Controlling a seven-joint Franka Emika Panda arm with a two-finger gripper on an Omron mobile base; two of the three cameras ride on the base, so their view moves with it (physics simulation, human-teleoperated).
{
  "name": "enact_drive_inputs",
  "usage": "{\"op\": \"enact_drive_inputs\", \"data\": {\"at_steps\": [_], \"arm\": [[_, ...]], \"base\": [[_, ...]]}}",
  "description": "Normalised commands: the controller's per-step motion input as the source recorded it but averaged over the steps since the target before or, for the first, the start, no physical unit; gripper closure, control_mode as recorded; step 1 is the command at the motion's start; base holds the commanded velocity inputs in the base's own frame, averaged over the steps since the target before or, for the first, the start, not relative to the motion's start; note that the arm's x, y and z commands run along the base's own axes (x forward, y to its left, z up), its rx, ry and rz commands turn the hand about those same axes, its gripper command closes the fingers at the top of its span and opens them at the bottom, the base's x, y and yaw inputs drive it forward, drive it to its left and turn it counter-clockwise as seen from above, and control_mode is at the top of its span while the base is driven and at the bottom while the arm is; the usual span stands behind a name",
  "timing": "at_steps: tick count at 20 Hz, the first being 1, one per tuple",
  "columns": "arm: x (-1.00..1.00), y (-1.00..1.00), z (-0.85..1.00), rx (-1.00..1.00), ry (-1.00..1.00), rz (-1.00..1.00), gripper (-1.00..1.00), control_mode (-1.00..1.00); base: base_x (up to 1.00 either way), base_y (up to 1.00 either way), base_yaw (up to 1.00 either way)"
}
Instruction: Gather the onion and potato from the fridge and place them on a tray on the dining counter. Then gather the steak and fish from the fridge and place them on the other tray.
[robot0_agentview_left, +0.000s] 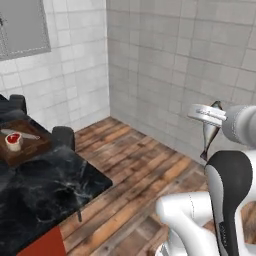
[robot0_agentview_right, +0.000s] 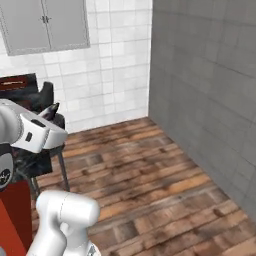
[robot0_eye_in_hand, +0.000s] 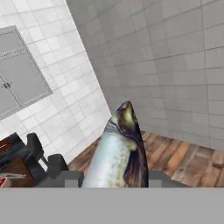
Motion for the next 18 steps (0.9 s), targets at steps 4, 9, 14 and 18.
{"op": "enact_drive_inputs", "data": {"at_steps": [4,9,14,18], "arm": [[0.0,0.0,0.0,0.0,0.0,0.0,1.0,1.0],[0.0,0.0,0.0,0.0,0.0,0.0,1.0,1.0],[0.0,0.0,0.0,0.0,0.0,0.0,1.0,1.0],[0.0,0.0,0.0,0.0,0.0,0.0,1.0,1.0]], "base": [[0.21,-0.25,0.55],[0.34,-0.31,0.57],[0.29,-0.46,0.63],[0.15,-0.55,0.61]]}}
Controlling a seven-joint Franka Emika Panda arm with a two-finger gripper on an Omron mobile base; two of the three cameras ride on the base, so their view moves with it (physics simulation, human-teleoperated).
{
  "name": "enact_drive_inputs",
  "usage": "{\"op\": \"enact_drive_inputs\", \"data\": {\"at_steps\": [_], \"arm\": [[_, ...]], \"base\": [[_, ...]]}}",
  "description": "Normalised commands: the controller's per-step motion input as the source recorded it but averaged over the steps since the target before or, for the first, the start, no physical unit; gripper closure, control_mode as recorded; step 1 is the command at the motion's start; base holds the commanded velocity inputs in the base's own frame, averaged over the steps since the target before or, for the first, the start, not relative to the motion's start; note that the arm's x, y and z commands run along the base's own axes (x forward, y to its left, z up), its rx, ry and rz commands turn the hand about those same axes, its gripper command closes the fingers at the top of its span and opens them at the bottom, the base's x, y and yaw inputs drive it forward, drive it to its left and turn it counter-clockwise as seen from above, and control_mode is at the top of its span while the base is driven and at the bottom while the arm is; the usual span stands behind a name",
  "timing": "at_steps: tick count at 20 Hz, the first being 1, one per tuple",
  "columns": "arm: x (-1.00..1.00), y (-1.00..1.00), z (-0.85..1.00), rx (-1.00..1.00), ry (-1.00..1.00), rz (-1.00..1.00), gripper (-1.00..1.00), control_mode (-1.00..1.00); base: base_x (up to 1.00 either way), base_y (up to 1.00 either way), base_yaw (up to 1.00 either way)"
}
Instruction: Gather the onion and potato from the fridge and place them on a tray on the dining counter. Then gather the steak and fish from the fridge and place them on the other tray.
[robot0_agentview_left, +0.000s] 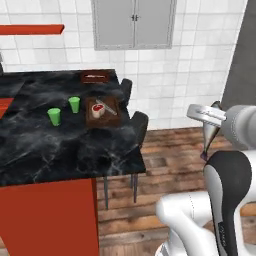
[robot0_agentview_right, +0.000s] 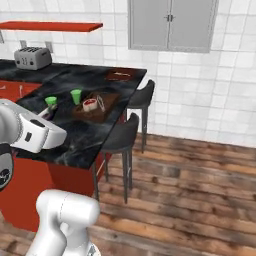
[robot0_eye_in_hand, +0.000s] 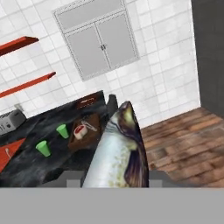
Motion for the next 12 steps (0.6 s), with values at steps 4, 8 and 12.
{"op": "enact_drive_inputs", "data": {"at_steps": [4,8,12], "arm": [[0.0,0.0,0.0,0.0,0.0,0.0,1.0,1.0],[0.0,0.0,0.0,0.0,0.0,0.0,1.0,1.0],[0.0,0.0,0.0,0.0,0.0,0.0,1.0,1.0]], "base": [[0.31,-0.62,0.63],[0.41,-0.68,0.6],[0.56,-0.95,0.5]]}}
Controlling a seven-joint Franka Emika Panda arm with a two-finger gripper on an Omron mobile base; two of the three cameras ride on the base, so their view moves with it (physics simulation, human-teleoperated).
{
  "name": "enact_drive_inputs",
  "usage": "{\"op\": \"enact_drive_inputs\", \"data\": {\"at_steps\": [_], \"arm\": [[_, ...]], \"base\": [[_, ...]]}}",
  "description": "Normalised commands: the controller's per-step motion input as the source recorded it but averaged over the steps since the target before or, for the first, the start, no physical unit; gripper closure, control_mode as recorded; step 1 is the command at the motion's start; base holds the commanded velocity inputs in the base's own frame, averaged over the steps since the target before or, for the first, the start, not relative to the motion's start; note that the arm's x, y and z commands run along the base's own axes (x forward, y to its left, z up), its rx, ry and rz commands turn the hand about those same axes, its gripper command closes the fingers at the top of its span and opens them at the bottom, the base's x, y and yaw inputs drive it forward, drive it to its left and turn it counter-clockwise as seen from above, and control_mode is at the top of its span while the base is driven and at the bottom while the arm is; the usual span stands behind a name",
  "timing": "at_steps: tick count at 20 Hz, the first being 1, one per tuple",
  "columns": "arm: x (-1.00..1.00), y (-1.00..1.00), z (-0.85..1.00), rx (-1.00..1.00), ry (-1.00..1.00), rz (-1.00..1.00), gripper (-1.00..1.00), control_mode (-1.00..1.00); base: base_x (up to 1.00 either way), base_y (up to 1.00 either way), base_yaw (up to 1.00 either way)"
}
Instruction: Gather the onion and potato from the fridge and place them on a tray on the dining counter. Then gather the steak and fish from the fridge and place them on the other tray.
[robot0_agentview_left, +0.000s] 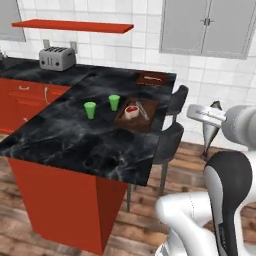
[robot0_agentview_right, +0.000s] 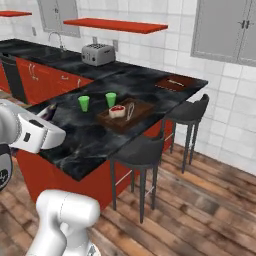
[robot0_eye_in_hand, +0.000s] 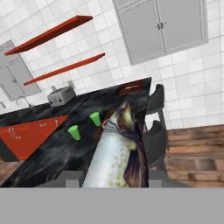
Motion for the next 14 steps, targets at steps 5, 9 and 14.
{"op": "enact_drive_inputs", "data": {"at_steps": [5,9,14], "arm": [[0.0,0.0,0.0,0.0,0.0,0.0,1.0,1.0],[0.0,0.0,0.0,0.0,0.0,0.0,1.0,1.0],[0.0,0.0,0.0,0.0,0.0,0.0,1.0,1.0]], "base": [[0.46,-1.0,0.39],[0.52,-0.76,0.39],[0.67,-0.64,0.42]]}}
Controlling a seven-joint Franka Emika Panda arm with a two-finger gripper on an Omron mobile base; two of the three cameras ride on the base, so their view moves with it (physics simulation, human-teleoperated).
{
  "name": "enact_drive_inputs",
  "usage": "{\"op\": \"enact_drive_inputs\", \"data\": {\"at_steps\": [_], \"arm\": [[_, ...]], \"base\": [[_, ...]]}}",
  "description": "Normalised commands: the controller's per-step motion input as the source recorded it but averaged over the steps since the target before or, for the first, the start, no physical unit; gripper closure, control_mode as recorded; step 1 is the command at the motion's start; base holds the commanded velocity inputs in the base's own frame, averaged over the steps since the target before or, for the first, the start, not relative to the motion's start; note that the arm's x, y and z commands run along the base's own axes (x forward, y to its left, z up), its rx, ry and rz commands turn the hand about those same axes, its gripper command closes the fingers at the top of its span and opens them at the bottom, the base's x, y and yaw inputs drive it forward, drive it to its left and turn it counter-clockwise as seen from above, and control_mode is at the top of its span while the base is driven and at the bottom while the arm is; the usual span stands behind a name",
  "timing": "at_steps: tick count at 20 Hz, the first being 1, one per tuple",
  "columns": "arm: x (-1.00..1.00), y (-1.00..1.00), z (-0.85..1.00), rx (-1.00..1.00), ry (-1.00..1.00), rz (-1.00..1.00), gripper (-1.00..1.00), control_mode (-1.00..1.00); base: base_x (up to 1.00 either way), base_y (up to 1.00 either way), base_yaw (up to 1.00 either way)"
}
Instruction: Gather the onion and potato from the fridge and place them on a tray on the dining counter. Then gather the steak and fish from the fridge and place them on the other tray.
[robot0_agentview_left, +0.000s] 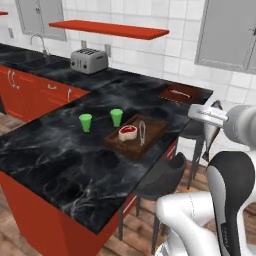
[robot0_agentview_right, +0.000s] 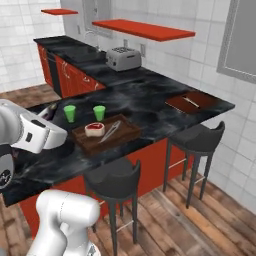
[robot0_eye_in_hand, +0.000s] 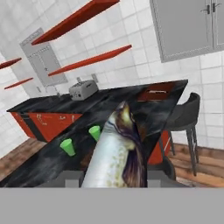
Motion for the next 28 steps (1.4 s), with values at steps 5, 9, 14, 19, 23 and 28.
{"op": "enact_drive_inputs", "data": {"at_steps": [5,9,14,19,23,28], "arm": [[0.0,0.0,0.0,0.0,0.0,0.0,1.0,1.0],[0.0,0.0,0.0,0.0,0.0,0.0,1.0,1.0],[0.0,0.0,0.0,0.0,0.0,0.0,1.0,1.0],[0.0,0.0,0.0,0.0,0.0,0.0,1.0,1.0],[0.0,0.0,0.0,0.0,0.0,0.0,1.0,1.0],[0.15,0.0,-0.03,0.0,0.09,0.0,1.0,-1.0]], "base": [[0.63,-0.46,0.32],[0.65,-0.03,0.2],[0.55,0.0,0.14],[0.31,-0.04,0.07],[0.19,-0.01,0.02],[0.32,0.0,0.0]]}}
